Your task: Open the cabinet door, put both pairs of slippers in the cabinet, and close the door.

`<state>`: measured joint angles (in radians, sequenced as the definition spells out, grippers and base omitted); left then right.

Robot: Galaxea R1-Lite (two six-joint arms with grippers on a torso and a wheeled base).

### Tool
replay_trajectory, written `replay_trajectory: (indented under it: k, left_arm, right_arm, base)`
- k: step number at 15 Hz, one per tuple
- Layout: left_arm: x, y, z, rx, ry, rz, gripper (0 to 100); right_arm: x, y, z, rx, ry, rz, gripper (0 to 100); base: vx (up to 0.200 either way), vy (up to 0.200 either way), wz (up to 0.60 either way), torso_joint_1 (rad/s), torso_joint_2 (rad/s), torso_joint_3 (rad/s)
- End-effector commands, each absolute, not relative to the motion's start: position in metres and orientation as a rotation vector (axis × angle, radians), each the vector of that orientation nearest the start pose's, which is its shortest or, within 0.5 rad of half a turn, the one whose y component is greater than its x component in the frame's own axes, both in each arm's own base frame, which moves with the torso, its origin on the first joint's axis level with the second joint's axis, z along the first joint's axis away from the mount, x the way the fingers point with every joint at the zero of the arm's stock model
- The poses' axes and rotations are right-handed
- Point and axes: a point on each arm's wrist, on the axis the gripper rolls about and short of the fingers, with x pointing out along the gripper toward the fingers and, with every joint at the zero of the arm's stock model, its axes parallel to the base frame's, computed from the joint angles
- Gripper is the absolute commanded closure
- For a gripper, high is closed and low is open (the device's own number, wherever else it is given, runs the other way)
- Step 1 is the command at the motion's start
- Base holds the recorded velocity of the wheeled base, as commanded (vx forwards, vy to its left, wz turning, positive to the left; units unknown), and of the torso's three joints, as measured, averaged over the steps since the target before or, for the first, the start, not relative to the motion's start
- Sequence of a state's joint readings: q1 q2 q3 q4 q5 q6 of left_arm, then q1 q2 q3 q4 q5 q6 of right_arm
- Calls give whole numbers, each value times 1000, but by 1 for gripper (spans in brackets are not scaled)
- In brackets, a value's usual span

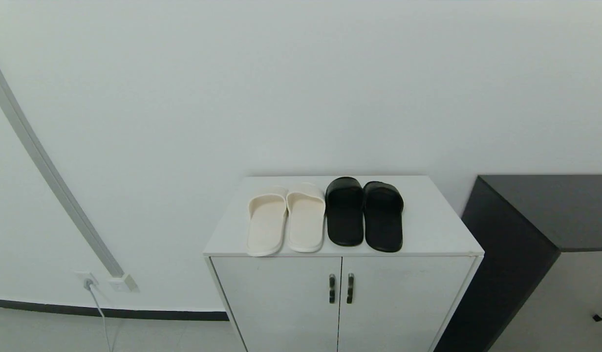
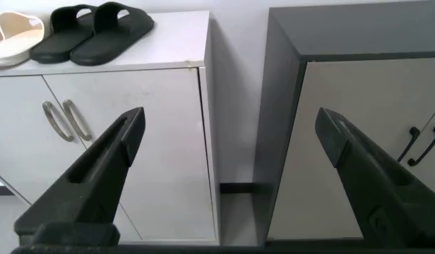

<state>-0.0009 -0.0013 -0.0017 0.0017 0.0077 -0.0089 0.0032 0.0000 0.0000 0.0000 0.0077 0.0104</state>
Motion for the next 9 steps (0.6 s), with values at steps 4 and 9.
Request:
replay_trajectory:
  k: [4,9]
  left_arm:
    - [-23,0,76,-8,0,6,100]
    - [-23,0,76,-5,0,6,100]
  right_arm:
    - [-18,0,77,-22,61,5,0]
    - [-8,0,137,58,79,25,0]
  base:
    - [0,0,0,0,0,0]
    - [0,0,0,0,0,0]
